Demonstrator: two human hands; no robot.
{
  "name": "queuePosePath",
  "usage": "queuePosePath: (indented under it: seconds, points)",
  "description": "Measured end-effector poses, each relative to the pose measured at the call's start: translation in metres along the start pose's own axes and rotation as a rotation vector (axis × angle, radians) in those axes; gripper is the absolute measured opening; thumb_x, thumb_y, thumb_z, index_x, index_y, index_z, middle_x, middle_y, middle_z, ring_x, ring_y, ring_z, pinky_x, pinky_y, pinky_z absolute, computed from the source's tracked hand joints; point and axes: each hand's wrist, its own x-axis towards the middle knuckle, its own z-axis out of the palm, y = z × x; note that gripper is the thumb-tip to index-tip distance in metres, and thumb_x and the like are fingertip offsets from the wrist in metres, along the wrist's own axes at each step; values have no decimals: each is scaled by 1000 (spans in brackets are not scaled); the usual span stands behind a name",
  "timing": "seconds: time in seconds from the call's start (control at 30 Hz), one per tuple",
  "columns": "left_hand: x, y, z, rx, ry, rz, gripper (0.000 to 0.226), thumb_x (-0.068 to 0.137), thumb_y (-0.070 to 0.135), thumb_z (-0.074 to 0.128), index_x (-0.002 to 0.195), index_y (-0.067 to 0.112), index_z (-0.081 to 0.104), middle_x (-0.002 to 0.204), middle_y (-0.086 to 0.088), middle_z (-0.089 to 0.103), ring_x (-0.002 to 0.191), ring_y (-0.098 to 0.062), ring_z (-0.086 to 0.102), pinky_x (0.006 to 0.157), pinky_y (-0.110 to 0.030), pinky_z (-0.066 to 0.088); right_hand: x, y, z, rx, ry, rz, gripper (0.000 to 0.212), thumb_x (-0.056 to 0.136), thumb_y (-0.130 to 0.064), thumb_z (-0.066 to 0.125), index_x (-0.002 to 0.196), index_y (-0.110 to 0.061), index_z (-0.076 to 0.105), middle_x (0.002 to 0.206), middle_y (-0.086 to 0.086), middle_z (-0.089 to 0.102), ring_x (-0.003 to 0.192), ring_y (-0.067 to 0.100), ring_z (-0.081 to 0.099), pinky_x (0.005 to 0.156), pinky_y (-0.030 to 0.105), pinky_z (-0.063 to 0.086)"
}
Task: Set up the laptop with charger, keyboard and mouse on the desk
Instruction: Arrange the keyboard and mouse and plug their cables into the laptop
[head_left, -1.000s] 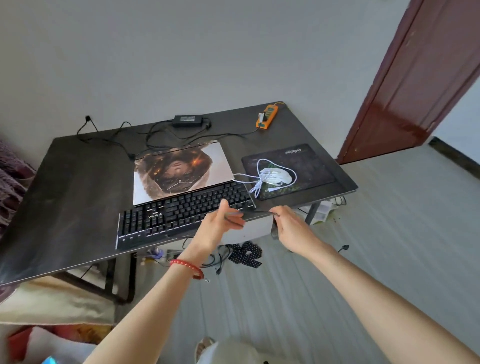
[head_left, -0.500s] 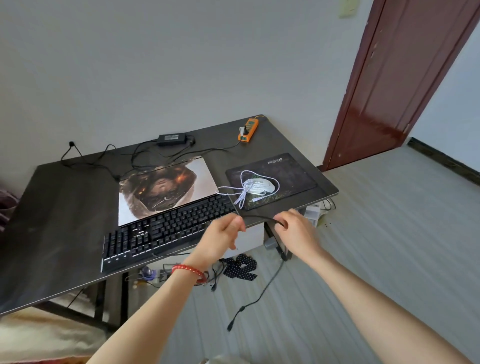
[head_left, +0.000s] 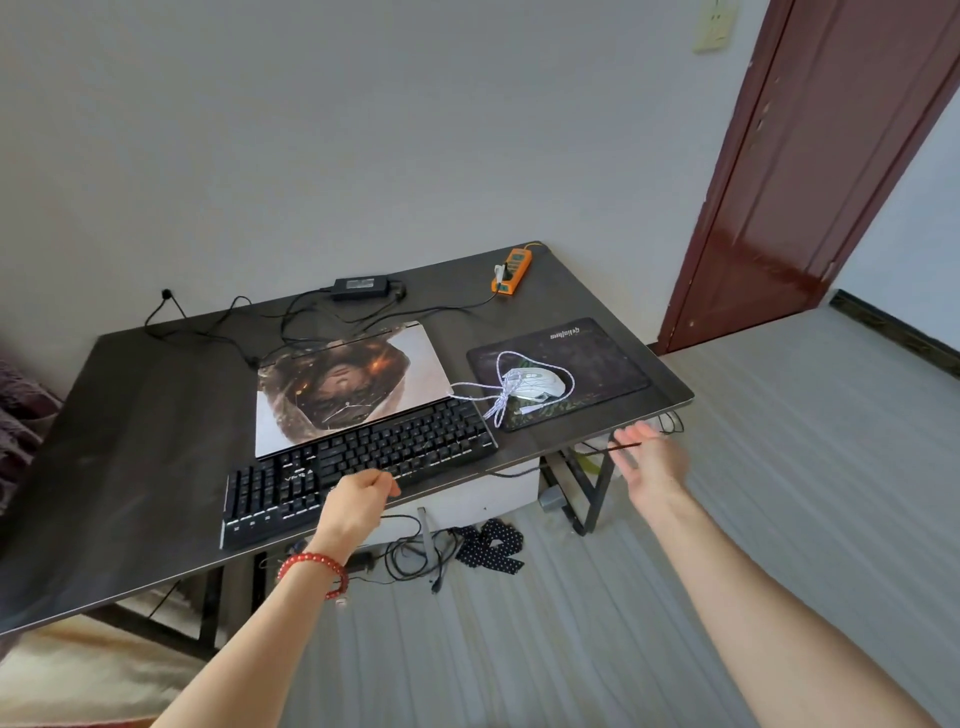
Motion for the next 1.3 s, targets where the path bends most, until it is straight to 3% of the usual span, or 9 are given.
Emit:
queuePosePath:
  seconds: [0.13, 0.27, 0.37, 0.6, 0.83, 1.0, 1.1, 1.2, 1.3]
  points:
    - [6, -30, -9, 168, 98, -161, 29, 89, 19, 44, 64, 16, 59, 64, -8, 60, 70, -28, 55, 67, -29, 40, 8, -29, -7, 335, 98, 3, 34, 96, 0, 26, 127, 5, 39, 97, 13, 55, 80, 26, 62, 73, 30, 54]
    - [17, -45, -16, 294, 14, -258, 24, 86, 9, 47, 98, 5, 67, 106, -17, 67, 100, -32, 61, 87, -32, 47, 13, -42, -13, 95, 69, -96, 13, 100, -18, 30, 96, -20, 42, 55, -1, 54, 36, 6, 44, 34, 14, 34]
    - [21, -38, -8, 379, -54, -150, 29, 91, 8, 46, 113, 5, 64, 120, -15, 62, 113, -32, 56, 93, -33, 44, 10, -39, -9, -169, -93, -201, 20, 101, -22, 31, 85, -17, 40, 32, -8, 31, 28, 3, 25, 31, 14, 17]
    - [23, -16, 10, 259, -20, 19, 32, 91, 15, 48, 121, 11, 58, 113, -11, 66, 83, -20, 57, 73, -19, 39, -23, 18, 30, -413, -512, -106, 22, 93, 1, 39, 89, -16, 52, 60, 3, 51, 39, 11, 43, 46, 26, 34]
    - [42, -49, -15, 346, 16, 50, 33, 92, 16, 47, 123, 11, 55, 128, -13, 51, 105, -32, 58, 90, -31, 47, -28, 102, 72, -566, -312, 110, 39, 98, -28, 41, 62, -13, 39, 45, -2, 39, 46, 16, 39, 49, 25, 35]
    - [91, -86, -35, 477, 67, -41, 48, 91, 30, 49, 136, 15, 39, 142, -10, 36, 129, -31, 33, 106, -46, 35, -20, 168, 118, -506, -332, 363, 21, 100, -16, 34, 109, -3, 49, 89, 14, 60, 86, 28, 60, 79, 37, 50]
    - [130, -105, -45, 532, 55, -48, 61, 89, 43, 50, 141, 19, 29, 151, -5, 23, 139, -27, 17, 109, -51, 27, -16, 204, 149, -565, -264, 418, 23, 101, -15, 29, 114, -5, 45, 126, 23, 53, 121, 35, 51, 93, 44, 46]
    - [174, -126, -52, 581, 24, -103, 74, 87, 55, 45, 146, 19, 16, 156, -4, 10, 144, -25, 4, 112, -57, 14, -13, 235, 181, -581, -172, 495, 32, 101, -16, 26, 120, 6, 42, 136, 32, 43, 106, 42, 54, 100, 47, 44]
    - [199, -146, -64, 562, 72, -243, 88, 84, 64, 40, 147, 13, 6, 157, -5, 3, 145, -27, -3, 112, -63, 4, -2, 251, 202, -536, -50, 515, 36, 98, -8, 31, 130, 8, 37, 109, 23, 53, 69, 31, 53, 90, 40, 49]
